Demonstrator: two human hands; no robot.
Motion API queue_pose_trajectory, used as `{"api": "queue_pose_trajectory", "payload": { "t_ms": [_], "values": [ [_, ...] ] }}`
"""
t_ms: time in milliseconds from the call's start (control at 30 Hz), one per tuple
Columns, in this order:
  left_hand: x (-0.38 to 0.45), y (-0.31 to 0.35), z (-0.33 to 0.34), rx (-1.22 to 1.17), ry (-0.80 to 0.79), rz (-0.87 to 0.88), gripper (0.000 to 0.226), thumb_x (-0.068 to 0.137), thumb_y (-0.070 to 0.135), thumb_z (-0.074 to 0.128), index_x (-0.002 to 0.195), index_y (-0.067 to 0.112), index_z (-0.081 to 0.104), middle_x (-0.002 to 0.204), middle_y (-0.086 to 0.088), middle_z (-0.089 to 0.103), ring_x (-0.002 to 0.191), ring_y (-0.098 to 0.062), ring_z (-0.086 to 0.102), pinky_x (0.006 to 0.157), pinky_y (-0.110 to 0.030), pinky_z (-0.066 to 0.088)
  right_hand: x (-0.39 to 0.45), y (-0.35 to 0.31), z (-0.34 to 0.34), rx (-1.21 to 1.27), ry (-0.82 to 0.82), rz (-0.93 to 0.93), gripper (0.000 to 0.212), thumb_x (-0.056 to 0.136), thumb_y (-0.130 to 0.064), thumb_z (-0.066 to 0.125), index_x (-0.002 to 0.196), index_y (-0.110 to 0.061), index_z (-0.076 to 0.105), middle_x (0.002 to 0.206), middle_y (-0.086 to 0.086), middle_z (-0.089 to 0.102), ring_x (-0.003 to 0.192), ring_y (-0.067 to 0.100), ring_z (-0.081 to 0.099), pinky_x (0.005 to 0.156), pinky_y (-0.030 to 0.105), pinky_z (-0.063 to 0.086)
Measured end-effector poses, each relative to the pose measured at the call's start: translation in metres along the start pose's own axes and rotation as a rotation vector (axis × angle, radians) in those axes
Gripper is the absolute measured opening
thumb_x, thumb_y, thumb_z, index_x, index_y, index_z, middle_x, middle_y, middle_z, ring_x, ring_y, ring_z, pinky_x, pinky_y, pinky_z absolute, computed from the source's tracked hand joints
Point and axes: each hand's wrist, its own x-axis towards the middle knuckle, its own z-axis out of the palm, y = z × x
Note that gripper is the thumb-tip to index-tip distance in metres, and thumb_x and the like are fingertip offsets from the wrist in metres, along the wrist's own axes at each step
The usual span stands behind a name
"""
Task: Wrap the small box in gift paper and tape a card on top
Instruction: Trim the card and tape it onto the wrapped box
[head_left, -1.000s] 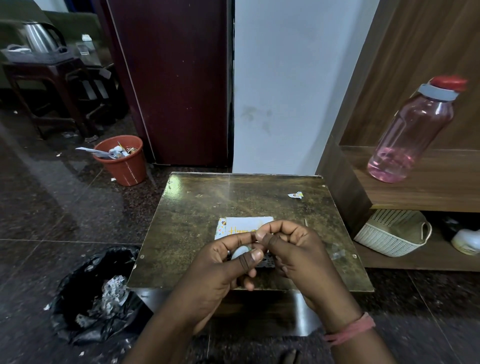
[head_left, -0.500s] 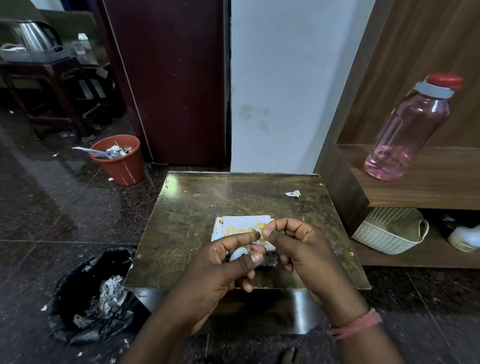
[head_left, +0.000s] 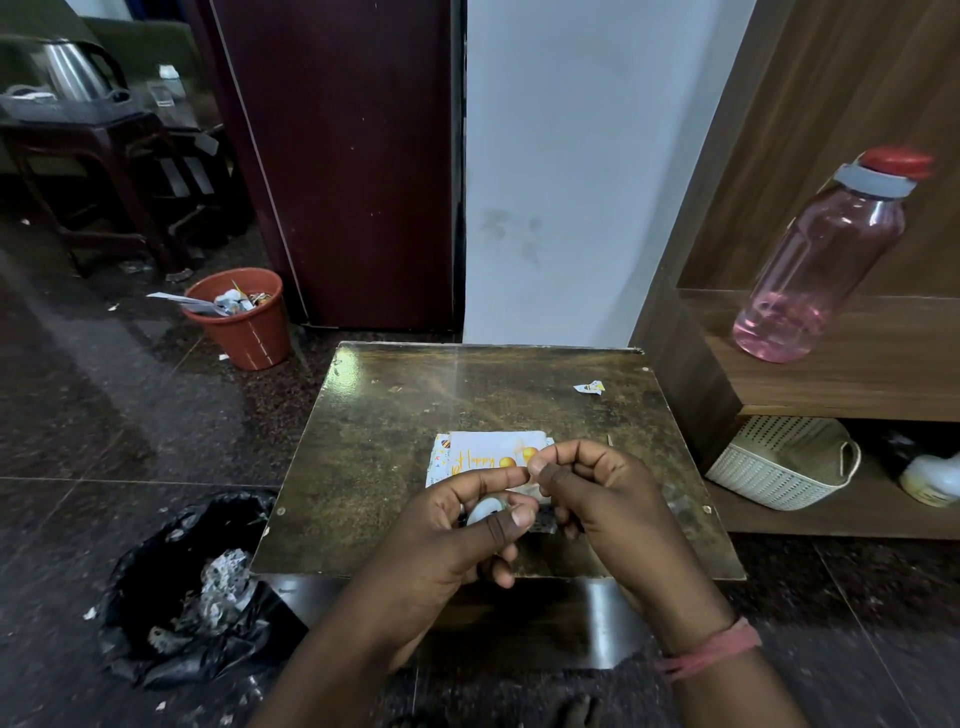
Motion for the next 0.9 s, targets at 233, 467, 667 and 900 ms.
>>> {"api": "queue_pose_trajectory", "payload": {
  "t_ms": [233, 467, 667, 900],
  "values": [
    [0.0014, -0.0039, -0.0027, -0.023, -0.003, -0.01, 0.037, 0.084, 0.018, 0.084, 0.12, 0.017, 0.076, 0.12, -0.027, 0.067, 0.07, -0.012, 0.057, 0.058, -0.025, 0.052, 0.0009, 0.0011, 0.0009, 0.021, 0.018, 0.002, 0.005, 0.092, -0.011, 0.072, 0.087, -0.009, 0.073, 0.065, 0.005, 0.059, 0.052, 0.012, 0.047, 0.047, 0.026, 0.038],
    [-0.0002, -0.0025, -0.0018, -0.005, 0.0, -0.016, 0.041, 0.083, 0.021, 0.079, 0.123, 0.017, 0.074, 0.117, -0.03, 0.066, 0.071, -0.013, 0.057, 0.06, -0.026, 0.052, 0.002, 0.0037, 0.0008, 0.012, 0.025, 0.007, 0.006, 0.091, -0.014, 0.073, 0.089, -0.009, 0.073, 0.065, 0.004, 0.061, 0.052, 0.013, 0.048, 0.047, 0.027, 0.039],
    [0.0008, -0.0036, -0.0019, 0.0, -0.005, -0.017, 0.04, 0.084, 0.018, 0.078, 0.123, 0.015, 0.073, 0.108, -0.015, 0.071, 0.07, -0.012, 0.057, 0.059, -0.026, 0.052, 0.0026, 0.0038, 0.0013, 0.017, 0.031, 0.013, 0.006, 0.092, -0.014, 0.073, 0.089, -0.009, 0.073, 0.065, 0.005, 0.06, 0.053, 0.013, 0.048, 0.048, 0.027, 0.039],
    [-0.0001, -0.0034, -0.0017, 0.015, -0.002, -0.02, 0.038, 0.083, 0.02, 0.079, 0.12, 0.019, 0.075, 0.106, -0.016, 0.071, 0.071, -0.013, 0.057, 0.061, -0.026, 0.052, 0.0022, 0.0049, 0.0009, 0.024, 0.031, 0.015, 0.006, 0.092, -0.014, 0.073, 0.088, -0.009, 0.073, 0.068, 0.008, 0.062, 0.053, 0.015, 0.048, 0.047, 0.027, 0.039]
  ]
}}
